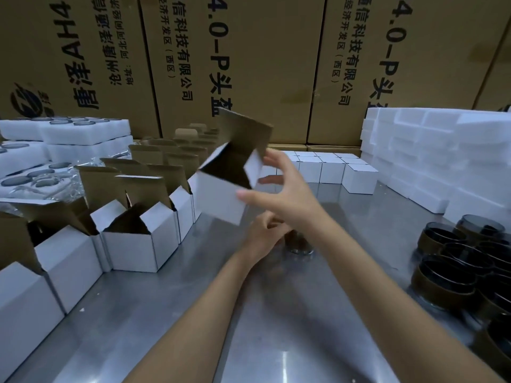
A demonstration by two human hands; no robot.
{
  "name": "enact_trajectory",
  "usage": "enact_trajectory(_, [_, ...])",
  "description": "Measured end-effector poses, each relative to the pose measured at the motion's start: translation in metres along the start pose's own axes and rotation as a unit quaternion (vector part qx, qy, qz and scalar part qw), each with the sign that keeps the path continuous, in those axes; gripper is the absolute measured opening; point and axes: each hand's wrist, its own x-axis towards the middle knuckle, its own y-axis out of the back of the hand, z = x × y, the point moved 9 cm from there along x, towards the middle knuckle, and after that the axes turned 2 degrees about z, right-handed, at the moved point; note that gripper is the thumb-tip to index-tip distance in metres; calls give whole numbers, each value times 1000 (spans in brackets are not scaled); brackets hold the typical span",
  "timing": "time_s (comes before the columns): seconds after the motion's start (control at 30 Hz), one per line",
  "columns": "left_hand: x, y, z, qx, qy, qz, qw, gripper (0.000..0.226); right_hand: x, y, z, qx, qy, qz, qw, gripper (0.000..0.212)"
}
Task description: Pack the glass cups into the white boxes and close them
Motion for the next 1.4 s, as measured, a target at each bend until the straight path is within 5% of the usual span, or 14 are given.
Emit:
enact_trajectory(0.33, [-1, -10, 8, 13, -17, -17, 1000, 16, 10, 101, 85, -63, -63, 185, 979, 80])
enact_trajectory(0.5, [-4, 20, 24, 82, -66, 138, 985, 35, 6, 104, 117, -65, -100, 149, 982, 82])
enact_trajectory(0.63, [-9, 39, 36, 144, -110, 237, 955, 23, 2, 98, 135, -59, -154, 46, 985, 85])
enact_trajectory(0.7, [-6, 37, 34, 131, -107, 232, 958, 18, 1, 90, 136, -59, -161, -4, 985, 84])
enact_trajectory(0.83, [3, 24, 19, 61, -38, 161, 984, 46, -1, 76, 137, -31, -180, -46, 982, 80])
enact_trajectory(1.03, [2, 35, 20, 52, -16, 216, 975, 34, 3, 79, 136, -57, -176, 9, 983, 57])
enact_trajectory(1.17, [2, 42, 14, 17, 20, 229, 973, 31, 3, 83, 146, 42, -232, 42, 971, 24])
enact_trajectory(1.4, [10, 37, 1, -88, 87, 139, 983, 44, 0, 85, 144, 70, -211, 61, 973, 30])
